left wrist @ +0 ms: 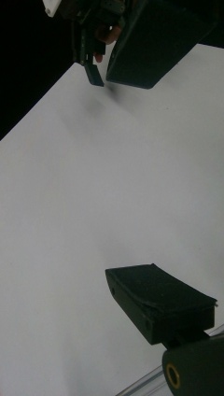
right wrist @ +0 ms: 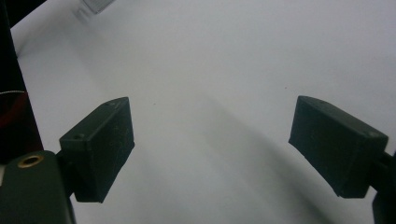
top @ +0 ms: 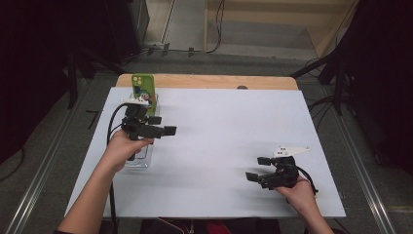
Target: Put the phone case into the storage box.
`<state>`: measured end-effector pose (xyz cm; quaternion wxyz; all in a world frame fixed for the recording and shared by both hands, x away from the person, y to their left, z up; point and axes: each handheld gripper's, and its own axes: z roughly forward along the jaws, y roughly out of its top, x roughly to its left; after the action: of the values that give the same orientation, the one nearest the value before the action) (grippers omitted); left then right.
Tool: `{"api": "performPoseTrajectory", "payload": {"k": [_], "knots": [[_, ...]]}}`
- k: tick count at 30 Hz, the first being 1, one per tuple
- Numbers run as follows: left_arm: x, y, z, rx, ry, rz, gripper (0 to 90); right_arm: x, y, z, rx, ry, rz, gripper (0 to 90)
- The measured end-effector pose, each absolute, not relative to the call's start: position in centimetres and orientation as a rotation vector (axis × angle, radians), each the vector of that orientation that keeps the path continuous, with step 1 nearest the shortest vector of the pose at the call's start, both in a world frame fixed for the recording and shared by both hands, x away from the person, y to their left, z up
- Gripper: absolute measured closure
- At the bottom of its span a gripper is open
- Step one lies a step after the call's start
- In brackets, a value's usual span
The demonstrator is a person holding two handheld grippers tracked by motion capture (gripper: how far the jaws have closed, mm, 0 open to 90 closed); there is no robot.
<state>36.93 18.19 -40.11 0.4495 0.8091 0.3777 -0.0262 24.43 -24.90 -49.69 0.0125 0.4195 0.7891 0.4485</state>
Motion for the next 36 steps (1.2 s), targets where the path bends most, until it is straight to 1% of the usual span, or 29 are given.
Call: {"api": "performPoseTrajectory", "payload": {"k": [17,36], "knots": [[35.3,17.8,-41.7,2.015,0.900,-0.091,7.1,24.1,-25.2,-49.6,1.315,2.444,1.395,11.8],[32.8,17.7,-42.9,2.035,0.849,-0.063,7.1,24.0,-25.1,-49.5,1.315,2.448,1.394,11.8]]}}
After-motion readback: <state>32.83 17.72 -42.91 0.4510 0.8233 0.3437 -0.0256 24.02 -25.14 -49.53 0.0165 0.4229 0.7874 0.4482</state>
